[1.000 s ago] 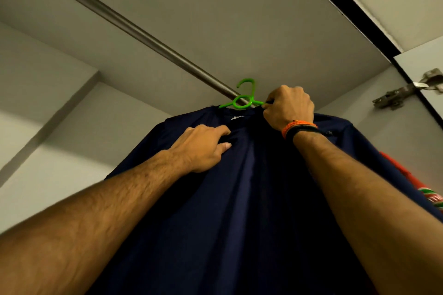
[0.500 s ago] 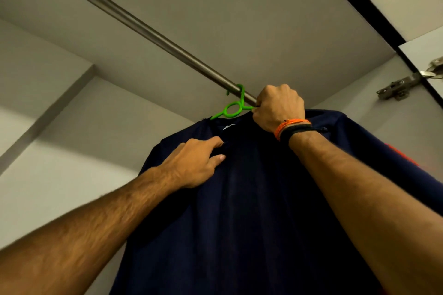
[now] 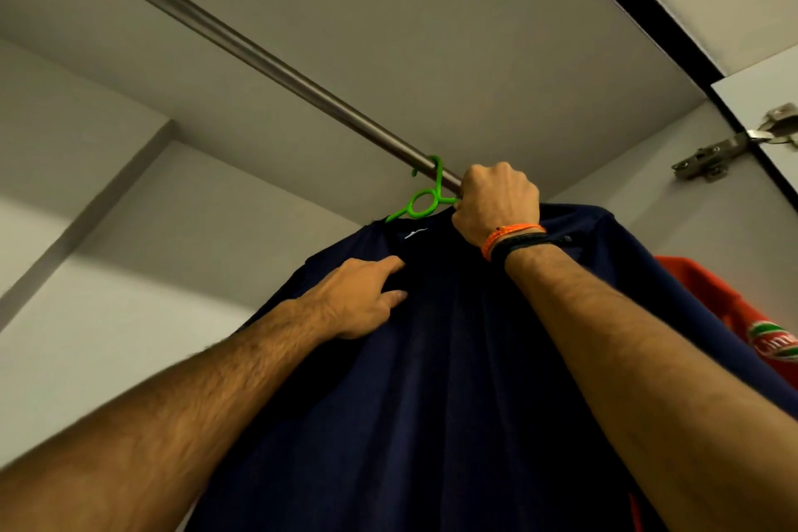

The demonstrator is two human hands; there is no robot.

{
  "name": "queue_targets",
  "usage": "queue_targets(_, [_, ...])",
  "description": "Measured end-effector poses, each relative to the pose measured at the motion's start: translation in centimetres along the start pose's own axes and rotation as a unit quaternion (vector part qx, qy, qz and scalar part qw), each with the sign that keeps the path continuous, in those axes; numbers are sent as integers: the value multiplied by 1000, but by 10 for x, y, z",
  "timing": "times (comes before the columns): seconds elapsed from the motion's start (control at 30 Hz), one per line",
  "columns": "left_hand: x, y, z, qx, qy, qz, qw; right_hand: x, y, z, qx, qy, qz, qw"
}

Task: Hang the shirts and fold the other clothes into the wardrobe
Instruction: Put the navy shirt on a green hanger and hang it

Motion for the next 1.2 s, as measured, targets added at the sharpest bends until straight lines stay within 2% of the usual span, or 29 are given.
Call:
queue_targets(0.23, [10,11,-4,-20,-34,-15,999,-2,9,6,-13,-23,-1,1000])
queue_targets(0.57, [-13,21,26,-35,13,-24,999,-26,-3,44,-121,-51,25,991])
queue_targets(0.8, [-27,38,41,-38,34,-31,998,-42,-7,65,-145,-56,-1,988])
queue_targets(1.03, [-61,46,69,-60,63,-15,996,-89,-3,82,-103,-70,-57,991])
queue_targets(1.2, [-87,61,113,-94,104,68,988,-140,5,106,-46,-86,-97,991])
Point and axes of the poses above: each hand's wrist, its own z-axis away from the middle knuckle, its own x-axis out of the palm, y = z × x, the point moved 7 cm from there along -z, towards the middle knuckle, and after that the axes turned 14 degrees about y, right-handed, at the moved point
